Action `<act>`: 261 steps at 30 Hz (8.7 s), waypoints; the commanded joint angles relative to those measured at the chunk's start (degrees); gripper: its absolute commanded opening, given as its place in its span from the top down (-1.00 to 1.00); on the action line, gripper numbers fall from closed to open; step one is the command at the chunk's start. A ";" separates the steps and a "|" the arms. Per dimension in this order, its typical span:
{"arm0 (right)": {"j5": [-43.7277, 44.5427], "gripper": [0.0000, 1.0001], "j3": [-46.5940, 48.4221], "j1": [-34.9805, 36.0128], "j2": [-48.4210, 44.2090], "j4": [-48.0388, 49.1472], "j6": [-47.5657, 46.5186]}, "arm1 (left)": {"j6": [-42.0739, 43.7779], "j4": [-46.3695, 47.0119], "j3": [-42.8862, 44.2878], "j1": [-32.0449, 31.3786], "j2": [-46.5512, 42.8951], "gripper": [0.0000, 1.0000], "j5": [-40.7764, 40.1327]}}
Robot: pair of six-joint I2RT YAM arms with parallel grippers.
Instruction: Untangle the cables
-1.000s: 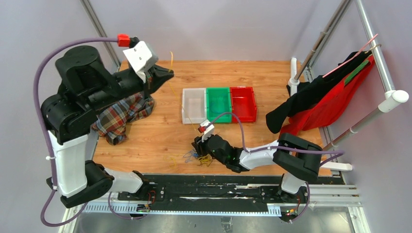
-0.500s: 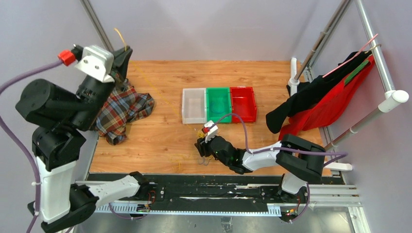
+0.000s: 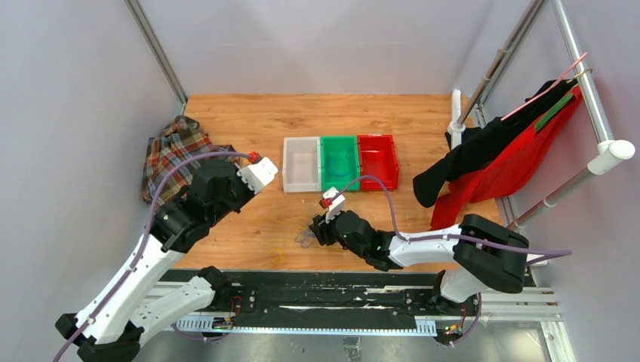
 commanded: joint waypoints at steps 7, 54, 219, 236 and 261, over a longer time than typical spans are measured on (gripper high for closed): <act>-4.45 0.63 0.57 -2.29 -0.88 -4.22 1.34 | -0.15 -4.46 -13.16 1.25 -2.26 0.93 10.39; -16.25 0.37 5.95 -4.16 -13.65 -5.69 4.99 | 6.52 -3.11 -1.60 1.34 4.85 0.99 42.67; -24.60 0.99 28.89 -1.28 -16.26 -1.33 5.73 | -23.36 20.38 -5.36 3.09 -2.08 0.37 44.21; -13.92 -0.32 17.45 -1.70 -22.95 -6.25 -5.07 | -12.23 0.99 20.01 3.27 3.77 0.99 43.90; -20.13 -0.31 28.38 0.94 -9.77 -4.39 -10.07 | -9.03 -1.31 25.04 3.27 6.67 0.99 41.86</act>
